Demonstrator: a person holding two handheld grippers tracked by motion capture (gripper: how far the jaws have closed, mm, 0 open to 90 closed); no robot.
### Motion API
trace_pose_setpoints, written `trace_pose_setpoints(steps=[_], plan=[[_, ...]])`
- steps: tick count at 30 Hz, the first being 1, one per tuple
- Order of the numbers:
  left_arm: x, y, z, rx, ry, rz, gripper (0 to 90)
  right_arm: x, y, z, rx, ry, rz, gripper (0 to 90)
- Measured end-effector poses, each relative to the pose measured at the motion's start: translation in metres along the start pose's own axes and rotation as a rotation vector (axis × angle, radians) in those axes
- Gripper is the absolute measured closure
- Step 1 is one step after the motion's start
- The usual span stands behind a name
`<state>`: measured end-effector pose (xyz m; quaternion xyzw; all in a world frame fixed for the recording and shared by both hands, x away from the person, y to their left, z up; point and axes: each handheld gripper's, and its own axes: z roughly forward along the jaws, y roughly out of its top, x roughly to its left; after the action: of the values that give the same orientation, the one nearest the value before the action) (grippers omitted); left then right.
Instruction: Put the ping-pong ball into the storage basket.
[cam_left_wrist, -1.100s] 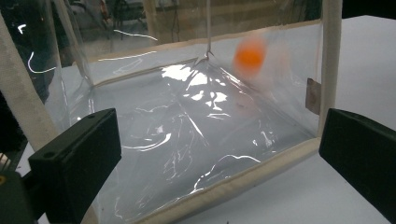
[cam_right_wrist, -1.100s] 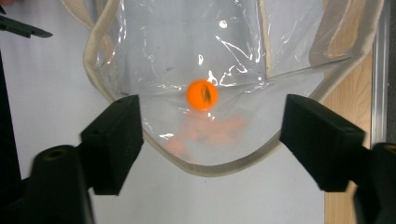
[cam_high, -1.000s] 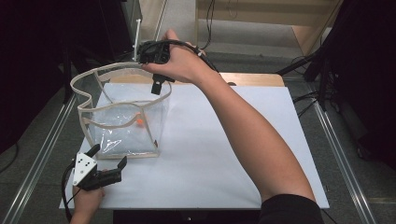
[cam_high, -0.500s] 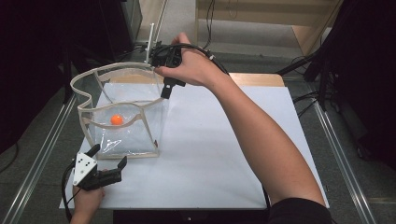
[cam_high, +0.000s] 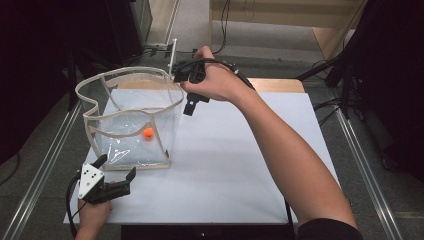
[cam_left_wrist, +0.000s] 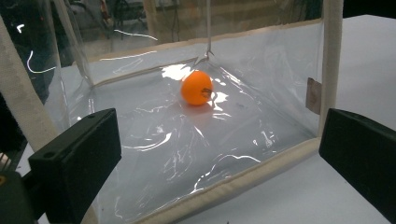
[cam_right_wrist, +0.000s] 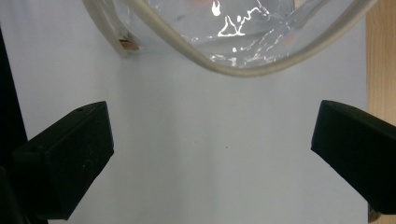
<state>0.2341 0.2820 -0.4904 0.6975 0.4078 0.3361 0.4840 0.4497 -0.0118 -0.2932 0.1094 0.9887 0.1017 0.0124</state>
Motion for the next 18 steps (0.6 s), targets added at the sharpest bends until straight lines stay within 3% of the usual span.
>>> trace_pose_setpoints(steps=[18], plan=[[0.000,0.000,0.000,0.003,0.000,0.002,0.0,0.007,-0.032,0.012,0.002,-0.005,0.019,0.0]])
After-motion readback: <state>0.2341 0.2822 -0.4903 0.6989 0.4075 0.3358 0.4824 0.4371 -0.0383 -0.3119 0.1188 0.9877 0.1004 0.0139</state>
